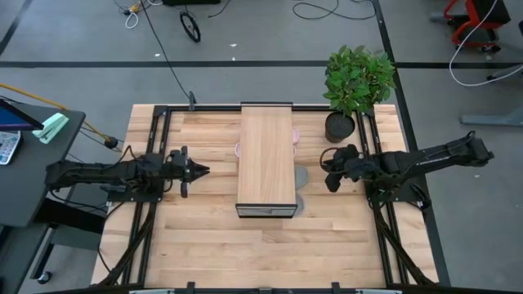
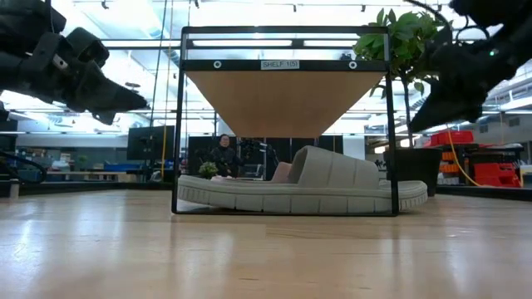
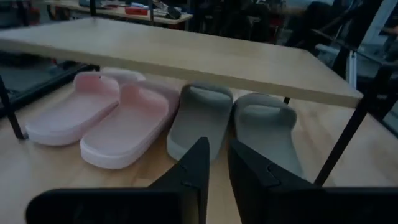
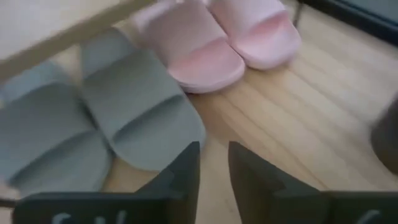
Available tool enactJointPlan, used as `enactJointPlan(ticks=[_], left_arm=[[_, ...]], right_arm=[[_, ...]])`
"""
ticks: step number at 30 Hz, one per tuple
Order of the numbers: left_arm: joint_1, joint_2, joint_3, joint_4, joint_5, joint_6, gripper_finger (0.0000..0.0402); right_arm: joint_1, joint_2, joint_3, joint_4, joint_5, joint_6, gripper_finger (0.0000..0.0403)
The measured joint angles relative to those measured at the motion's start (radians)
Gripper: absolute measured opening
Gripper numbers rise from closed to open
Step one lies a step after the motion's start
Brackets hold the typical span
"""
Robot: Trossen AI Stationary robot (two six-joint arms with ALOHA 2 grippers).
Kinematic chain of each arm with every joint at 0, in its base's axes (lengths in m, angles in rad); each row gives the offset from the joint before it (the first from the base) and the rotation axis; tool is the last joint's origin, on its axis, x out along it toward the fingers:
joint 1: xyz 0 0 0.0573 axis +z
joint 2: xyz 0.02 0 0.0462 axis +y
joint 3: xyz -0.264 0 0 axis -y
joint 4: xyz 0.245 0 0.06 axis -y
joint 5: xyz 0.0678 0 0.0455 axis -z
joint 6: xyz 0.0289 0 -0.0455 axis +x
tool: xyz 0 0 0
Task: Pick and place slides into the shelf
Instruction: Put the top gray slipper on the shelf
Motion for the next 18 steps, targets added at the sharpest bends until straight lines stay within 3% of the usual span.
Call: enactJointPlan(ticks=[11, 18], left_arm=[[0.000, 0.006, 0.131, 0.010, 0.000, 0.181, 0.0117], [0.000, 0.007, 0.135, 0.011, -0.068, 0.291, 0.0145]], right_arm=[[-0.008, 0.073, 0.000, -0.013, -0.007, 0.432, 0.0189], [-0.035, 0.143, 0.000, -0.010, -0.027, 0.562, 0.0244]])
